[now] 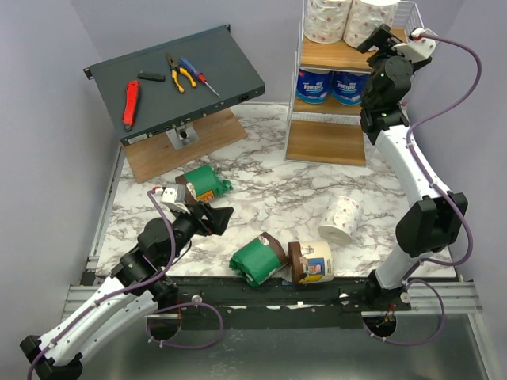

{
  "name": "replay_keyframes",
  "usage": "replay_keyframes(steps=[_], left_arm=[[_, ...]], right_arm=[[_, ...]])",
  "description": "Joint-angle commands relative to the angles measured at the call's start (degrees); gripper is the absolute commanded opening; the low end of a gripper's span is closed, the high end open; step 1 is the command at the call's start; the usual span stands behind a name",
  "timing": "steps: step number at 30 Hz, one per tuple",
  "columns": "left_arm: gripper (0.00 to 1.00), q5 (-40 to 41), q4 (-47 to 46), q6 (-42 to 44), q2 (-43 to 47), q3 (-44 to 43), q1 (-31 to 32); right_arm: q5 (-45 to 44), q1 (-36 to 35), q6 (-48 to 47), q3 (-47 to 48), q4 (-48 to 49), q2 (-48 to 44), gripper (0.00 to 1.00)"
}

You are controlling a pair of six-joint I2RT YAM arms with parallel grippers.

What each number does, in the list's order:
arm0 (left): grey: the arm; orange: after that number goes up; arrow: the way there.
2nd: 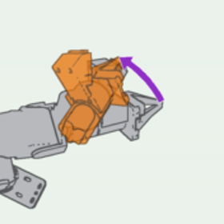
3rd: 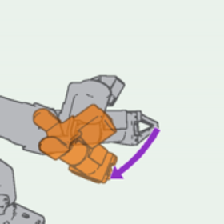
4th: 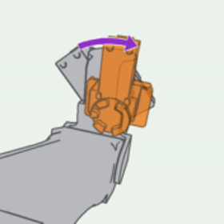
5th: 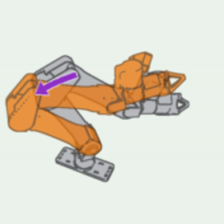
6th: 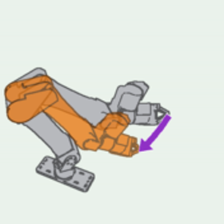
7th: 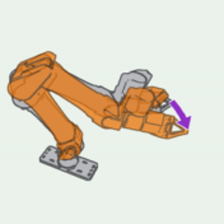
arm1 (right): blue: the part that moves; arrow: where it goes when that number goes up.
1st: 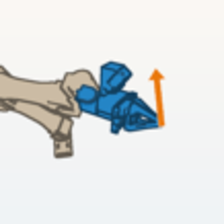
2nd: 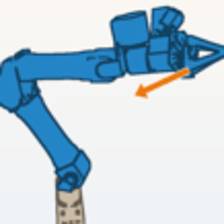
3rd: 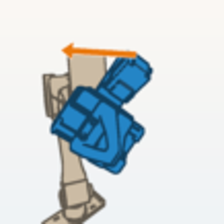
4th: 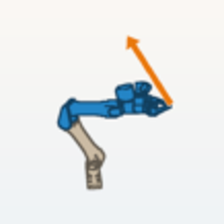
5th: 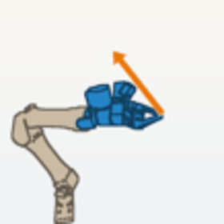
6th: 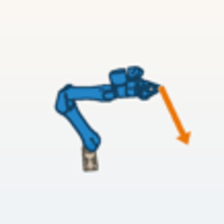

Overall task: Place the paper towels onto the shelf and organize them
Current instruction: Place the paper towel on the shelf.

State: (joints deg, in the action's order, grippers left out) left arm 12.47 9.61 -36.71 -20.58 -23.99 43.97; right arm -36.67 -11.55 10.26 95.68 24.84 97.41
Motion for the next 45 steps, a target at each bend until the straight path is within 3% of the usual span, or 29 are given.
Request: replay_keyframes(steps=[1,7,17,30,34,38,45], left_arm=[[0.99,1.33,0.79,-0.07,-0.9,-1.1,0.16],[0.99,1.32,0.61,-0.03,-1.9,-1.28,0.16],[0.98,1.07,-0.17,-0.11,-3.16,-1.65,0.16],[0.98,-0.83,-0.54,0.32,-4.16,-2.36,0.16],[0.98,-1.04,-0.49,0.41,-3.39,-2.16,0.16],[0.98,-0.97,-0.61,0.54,-2.25,-1.81,0.16],[0.98,-0.98,0.35,1.27,-1.66,-2.32,0.18]], right_arm=[[1.48,0.63,3.27,0.65,-4.49,4.25,1.0],[0.67,1.87,3.96,1.21,-4.63,5.69,1.0],[7.33,2.06,4.93,-2.48,-5.42,3.22,1.0],[7.5,2.1,10.57,-8.75,-8.99,-11.26,1.0],[12.28,2.87,15.05,-7.61,-11.41,-14.58,1.0],[16.55,4.16,20.66,-2.93,-16.13,-15.41,0.89],[23.59,8.46,28.14,5.99,-24.08,-11.84,0.5]])
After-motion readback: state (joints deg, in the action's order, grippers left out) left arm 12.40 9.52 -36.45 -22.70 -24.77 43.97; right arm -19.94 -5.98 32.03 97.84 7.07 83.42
